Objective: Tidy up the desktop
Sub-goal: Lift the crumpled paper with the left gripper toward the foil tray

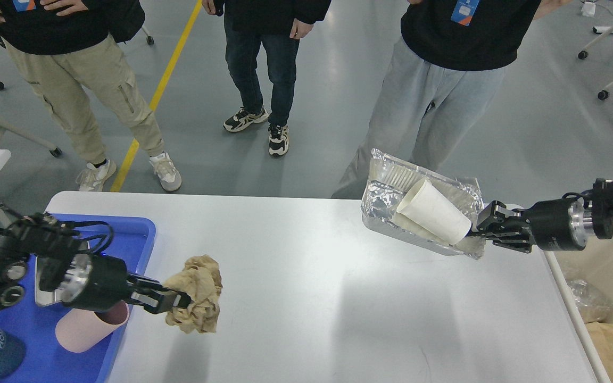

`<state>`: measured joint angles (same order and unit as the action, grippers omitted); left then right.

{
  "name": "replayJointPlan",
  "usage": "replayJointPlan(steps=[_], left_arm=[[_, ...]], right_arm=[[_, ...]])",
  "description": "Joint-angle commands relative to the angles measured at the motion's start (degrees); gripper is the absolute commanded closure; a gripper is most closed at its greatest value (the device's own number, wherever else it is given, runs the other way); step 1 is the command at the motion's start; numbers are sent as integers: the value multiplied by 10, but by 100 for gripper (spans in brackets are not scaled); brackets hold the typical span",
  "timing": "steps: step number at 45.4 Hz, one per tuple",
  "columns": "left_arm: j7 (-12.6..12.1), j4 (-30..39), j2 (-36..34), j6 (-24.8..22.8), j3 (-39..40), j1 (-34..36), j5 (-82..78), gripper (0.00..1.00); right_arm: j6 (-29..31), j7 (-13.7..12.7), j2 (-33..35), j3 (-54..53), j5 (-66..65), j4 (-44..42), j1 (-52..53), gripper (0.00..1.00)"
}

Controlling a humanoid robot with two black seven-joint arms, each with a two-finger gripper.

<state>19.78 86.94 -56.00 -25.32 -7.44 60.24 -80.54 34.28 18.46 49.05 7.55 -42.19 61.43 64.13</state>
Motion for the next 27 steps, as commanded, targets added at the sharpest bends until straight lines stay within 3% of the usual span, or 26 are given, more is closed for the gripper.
replayJointPlan(steps=[1, 16, 27], left_arm=[[1, 73, -96, -11, 1, 14, -1, 98], [2, 140, -218, -19, 5, 21, -4, 97], [9, 140, -270, -48, 16, 99, -2, 97]], right_arm=[[0, 0, -1, 0, 0, 0, -1, 100], [1, 0, -2, 1, -3, 2, -5, 100], [1, -1, -3, 1, -4, 3, -6, 100]])
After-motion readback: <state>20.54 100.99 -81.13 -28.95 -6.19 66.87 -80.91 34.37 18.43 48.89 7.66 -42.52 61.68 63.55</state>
